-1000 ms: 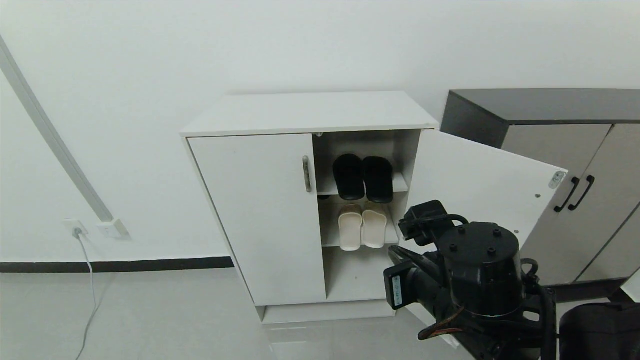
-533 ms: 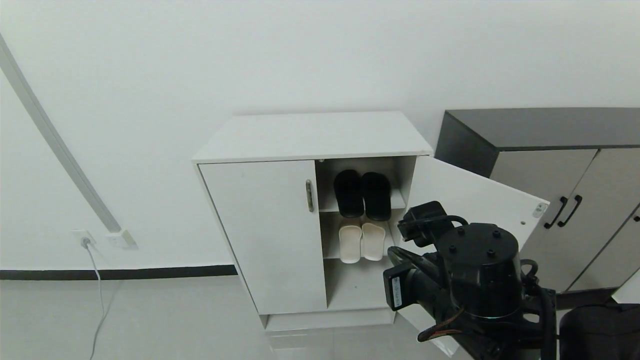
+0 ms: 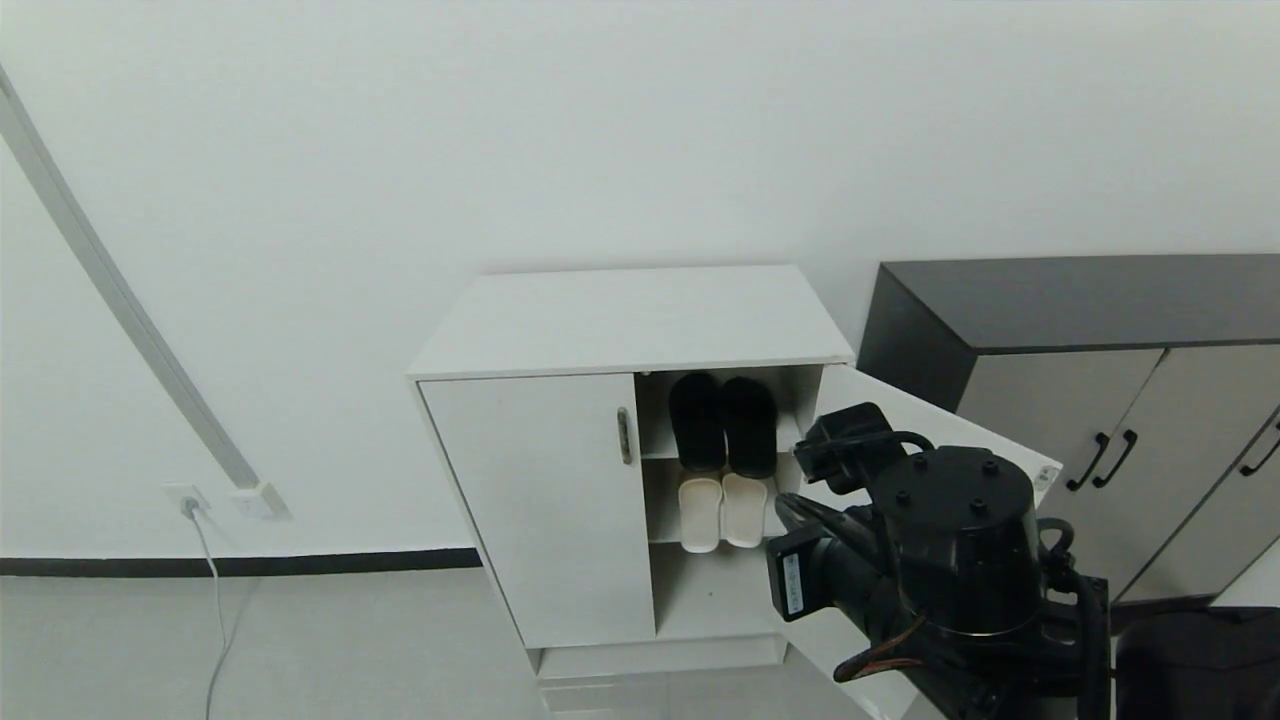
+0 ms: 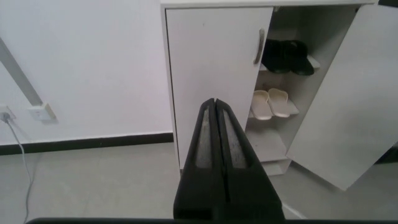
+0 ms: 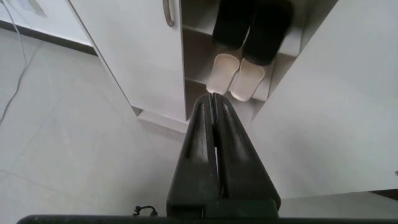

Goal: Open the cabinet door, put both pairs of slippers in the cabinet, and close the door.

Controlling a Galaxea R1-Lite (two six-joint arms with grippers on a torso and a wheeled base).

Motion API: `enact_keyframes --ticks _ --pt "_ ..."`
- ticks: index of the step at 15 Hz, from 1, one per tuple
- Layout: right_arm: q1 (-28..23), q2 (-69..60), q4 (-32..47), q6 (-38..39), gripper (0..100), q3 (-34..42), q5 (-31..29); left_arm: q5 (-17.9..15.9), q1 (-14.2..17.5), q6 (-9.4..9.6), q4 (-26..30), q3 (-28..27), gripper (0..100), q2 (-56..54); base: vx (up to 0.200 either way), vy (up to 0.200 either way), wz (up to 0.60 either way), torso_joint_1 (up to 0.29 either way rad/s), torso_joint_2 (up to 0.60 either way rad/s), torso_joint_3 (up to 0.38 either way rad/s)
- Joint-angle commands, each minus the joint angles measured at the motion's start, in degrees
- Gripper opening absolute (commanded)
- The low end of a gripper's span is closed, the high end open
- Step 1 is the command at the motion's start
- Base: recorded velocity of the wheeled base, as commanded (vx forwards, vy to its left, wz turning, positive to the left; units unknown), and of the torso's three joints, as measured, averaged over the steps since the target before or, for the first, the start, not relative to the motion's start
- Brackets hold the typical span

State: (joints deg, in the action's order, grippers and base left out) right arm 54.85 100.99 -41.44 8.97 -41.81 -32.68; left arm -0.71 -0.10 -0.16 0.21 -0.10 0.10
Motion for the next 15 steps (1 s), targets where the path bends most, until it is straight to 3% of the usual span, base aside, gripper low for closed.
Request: enact_keyframes --ticks 1,4,13,15 --pt "-0.09 0.09 -0.05 -0.01 0 -0.02 -0.01 -0.08 0.01 -0.02 -0.03 0.01 0 -0.01 0.0 0.0 0.0 0.276 -0.6 -0.334" --pt "-0.18 0.09 -0.05 -0.01 0 0.07 -0.01 -0.08 0.01 -0.02 -0.03 0.01 0 -0.01 0.0 0.0 0.0 0.175 -0.42 -0.219" --pt "-0.44 0.18 0.04 -0.01 0 0.15 -0.01 -0.08 0.01 -0.02 -0.03 0.01 0 -0.01 0.0 0.0 0.0 0.004 -0.01 -0.006" --pt "-0.44 0.18 0.04 -0.1 0 0.24 0.08 -0.08 0.01 -0.02 -0.03 0.01 0 -0.01 0.0 0.0 -0.6 0.002 0.0 -0.002"
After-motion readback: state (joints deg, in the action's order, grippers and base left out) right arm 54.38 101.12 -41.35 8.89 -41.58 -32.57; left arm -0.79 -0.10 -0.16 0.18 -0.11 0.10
